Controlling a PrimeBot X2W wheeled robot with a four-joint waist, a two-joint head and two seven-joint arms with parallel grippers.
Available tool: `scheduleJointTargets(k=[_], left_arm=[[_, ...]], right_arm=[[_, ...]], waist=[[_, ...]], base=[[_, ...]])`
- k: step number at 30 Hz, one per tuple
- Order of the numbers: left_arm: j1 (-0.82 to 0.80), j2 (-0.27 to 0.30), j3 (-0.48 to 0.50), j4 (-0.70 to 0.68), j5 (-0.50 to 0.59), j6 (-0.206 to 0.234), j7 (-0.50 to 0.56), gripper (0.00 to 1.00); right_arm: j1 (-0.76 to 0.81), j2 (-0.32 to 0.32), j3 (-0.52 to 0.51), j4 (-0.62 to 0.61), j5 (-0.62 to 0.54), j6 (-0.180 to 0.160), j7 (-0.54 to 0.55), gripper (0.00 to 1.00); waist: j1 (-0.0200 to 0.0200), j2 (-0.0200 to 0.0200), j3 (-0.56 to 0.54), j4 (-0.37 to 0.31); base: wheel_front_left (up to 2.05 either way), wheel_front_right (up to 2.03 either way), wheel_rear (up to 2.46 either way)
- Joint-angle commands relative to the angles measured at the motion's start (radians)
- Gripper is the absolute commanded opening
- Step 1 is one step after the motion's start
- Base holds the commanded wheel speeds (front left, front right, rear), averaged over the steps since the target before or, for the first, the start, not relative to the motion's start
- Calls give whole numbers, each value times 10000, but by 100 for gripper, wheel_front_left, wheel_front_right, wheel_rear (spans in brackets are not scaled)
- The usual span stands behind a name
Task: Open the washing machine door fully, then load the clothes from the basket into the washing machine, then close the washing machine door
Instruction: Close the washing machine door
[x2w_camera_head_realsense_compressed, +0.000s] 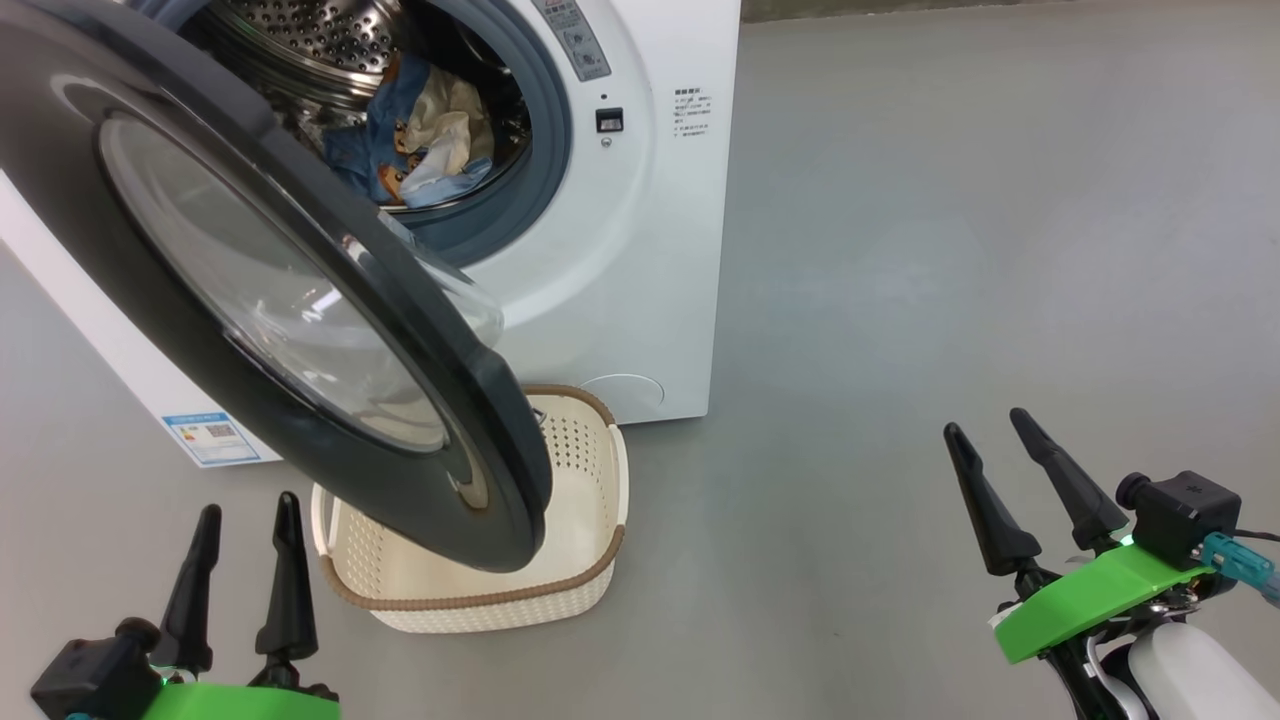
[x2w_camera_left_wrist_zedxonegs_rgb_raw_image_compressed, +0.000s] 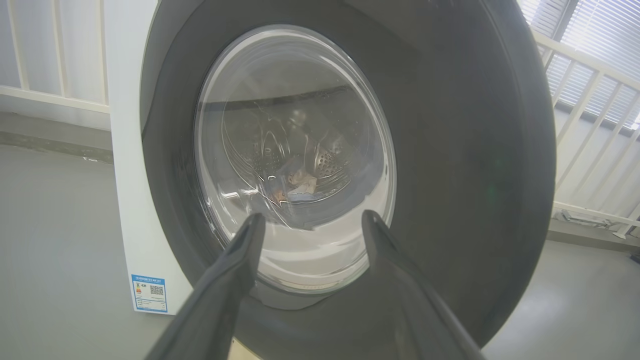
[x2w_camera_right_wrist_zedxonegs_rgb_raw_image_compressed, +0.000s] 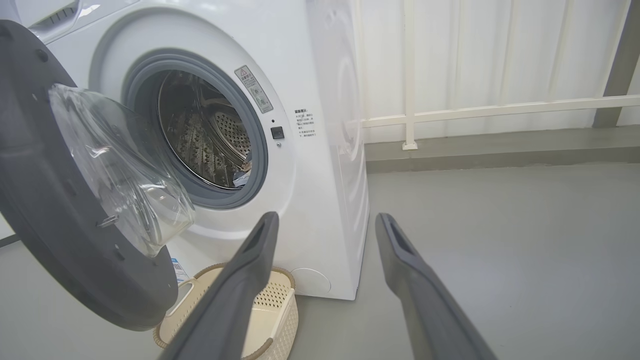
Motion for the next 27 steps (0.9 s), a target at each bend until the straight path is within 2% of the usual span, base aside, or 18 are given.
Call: scheduleJointTargets(k=[1, 27], left_arm=[[-129, 120, 378, -295, 99, -47, -63, 100], [-169, 104, 335, -266, 171, -48, -64, 100]], right_arm=[[-227, -147, 31, -237, -80, 46, -82, 100], [-249, -111, -76, -293, -190, 46, -82, 100]], waist=[[0, 0, -1, 15], [0, 0, 76, 187]], base=[[0, 0, 0], [0, 0, 0]])
